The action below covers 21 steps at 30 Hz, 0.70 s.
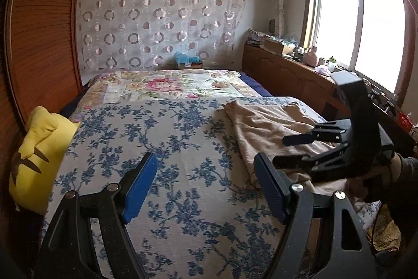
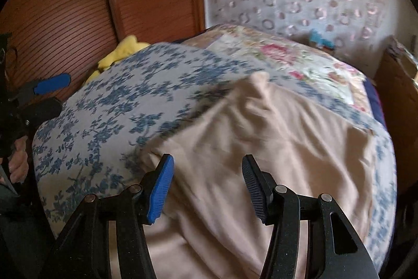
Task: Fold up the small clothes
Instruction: 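Grasp the shirt side with the right tool and fold it over the shirt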
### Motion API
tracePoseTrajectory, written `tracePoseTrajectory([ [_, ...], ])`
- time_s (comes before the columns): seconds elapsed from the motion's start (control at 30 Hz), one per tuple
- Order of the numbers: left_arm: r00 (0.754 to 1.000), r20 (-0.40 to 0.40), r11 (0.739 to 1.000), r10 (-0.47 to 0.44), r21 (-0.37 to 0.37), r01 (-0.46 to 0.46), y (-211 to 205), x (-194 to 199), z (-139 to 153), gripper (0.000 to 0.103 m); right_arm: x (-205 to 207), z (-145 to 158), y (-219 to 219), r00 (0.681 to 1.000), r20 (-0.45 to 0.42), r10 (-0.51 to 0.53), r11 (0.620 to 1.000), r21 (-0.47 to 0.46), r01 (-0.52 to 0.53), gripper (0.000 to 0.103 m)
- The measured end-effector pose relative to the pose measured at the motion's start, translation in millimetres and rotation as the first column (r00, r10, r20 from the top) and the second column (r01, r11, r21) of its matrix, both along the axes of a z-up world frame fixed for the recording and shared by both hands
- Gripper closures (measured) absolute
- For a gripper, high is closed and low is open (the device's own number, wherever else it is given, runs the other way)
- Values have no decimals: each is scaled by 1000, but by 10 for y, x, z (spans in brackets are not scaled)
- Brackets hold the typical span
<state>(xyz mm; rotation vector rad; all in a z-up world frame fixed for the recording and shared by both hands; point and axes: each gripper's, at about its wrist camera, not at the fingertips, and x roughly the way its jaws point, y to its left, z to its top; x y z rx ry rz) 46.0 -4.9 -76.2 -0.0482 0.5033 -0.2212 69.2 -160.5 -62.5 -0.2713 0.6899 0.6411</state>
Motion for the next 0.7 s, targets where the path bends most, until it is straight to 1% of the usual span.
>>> tracePoseTrajectory([
  [0.2, 1000, -5, 1000, 18, -12, -18, 113, -2, -31, 26, 72, -91, 235, 997, -29, 65, 997, -31, -66, 47],
  [0.43, 1000, -13, 1000, 20, -16, -21, 141, 10, -63, 26, 235, -230, 423, 993, -62, 96, 990, -93, -102, 47],
  [0.5, 1000, -13, 1000, 20, -14, -20, 142, 3, -68, 26, 226, -249, 463, 994, -41, 97, 988, -113, -101, 47],
  [0.7, 1000, -16, 1000, 12, -12, -12, 125, 1, -91, 26, 187, -285, 548, 995, -16, 98, 988, -122, -99, 47],
])
